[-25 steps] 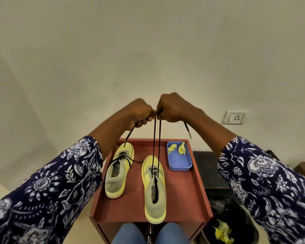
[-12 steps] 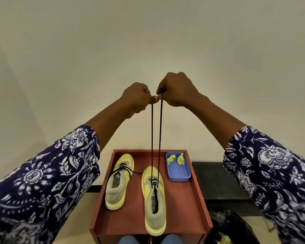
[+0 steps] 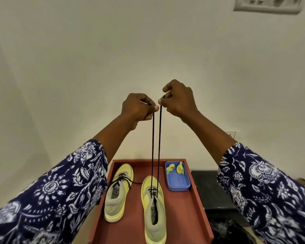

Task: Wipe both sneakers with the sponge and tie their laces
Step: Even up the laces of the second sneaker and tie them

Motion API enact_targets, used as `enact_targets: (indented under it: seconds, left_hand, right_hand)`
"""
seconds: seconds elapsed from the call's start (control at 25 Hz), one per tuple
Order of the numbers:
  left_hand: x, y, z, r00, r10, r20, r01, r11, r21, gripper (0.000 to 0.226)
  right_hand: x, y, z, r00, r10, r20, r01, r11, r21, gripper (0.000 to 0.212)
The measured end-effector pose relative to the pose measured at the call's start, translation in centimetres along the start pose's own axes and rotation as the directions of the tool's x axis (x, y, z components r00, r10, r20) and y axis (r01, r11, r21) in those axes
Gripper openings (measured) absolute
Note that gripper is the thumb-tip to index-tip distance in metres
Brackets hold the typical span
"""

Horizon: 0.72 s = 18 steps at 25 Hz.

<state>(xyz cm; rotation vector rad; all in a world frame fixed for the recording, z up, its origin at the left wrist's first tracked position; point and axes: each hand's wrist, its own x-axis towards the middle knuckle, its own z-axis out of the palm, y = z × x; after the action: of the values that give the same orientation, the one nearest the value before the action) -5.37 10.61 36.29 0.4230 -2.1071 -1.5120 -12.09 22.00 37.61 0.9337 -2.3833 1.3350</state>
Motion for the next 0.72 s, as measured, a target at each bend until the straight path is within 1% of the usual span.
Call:
enact_targets:
  seconds: [0.08, 0.2, 0.24, 0.32, 0.36, 0.44, 0.72]
  left_hand:
    - [-0.22, 0.16, 0.19, 0.999, 0.015, -0.034, -0.015, 1.0, -0.01, 0.017]
    - [-0.15, -0.02, 0.46, 0.994, -0.005, -0.106, -0.001, 0.998, -0.057, 0.035]
    - [-0.1, -0.13, 0.51, 0.991, -0.011, -0.132, 0.002, 0.997, -0.072, 0.034]
    - [-0.04, -0.26, 0.53, 0.986, -0.012, -0.166, -0.002, 0.997, -0.081, 0.019]
    - [-0.08, -0.27, 0.53, 0.986, -0.006, -0.164, -0.007, 0.997, -0.079, 0.011]
    - [-0.22, -0.13, 0.55, 0.99, 0.004, -0.14, -0.016, 0.996, -0.088, 0.003]
    - [-0.22, 0.51, 0.86, 0.99, 0.017, -0.137, -0.028, 0.996, -0.08, 0.01]
  right_hand:
    - [-0.13, 0.06, 0.08, 1.0, 0.002, -0.023, -0.002, 1.0, 0.011, 0.026]
    - [-0.18, 0.21, 0.35, 0.999, 0.007, -0.05, -0.006, 1.0, 0.015, 0.021]
    - [-0.18, 0.26, 0.39, 0.998, 0.012, -0.058, -0.011, 1.0, 0.012, 0.019]
    - [-0.1, 0.38, 0.34, 0.998, 0.016, -0.067, -0.016, 1.0, 0.006, 0.014]
    - [-0.02, 0.43, 0.28, 0.998, 0.01, -0.068, -0.01, 1.0, 0.004, 0.012]
    - [0.02, 0.42, 0.19, 0.998, -0.004, -0.07, 0.004, 1.0, 0.003, 0.011]
    - [-0.04, 0.33, -0.08, 0.997, -0.016, -0.08, 0.015, 1.0, -0.007, 0.015]
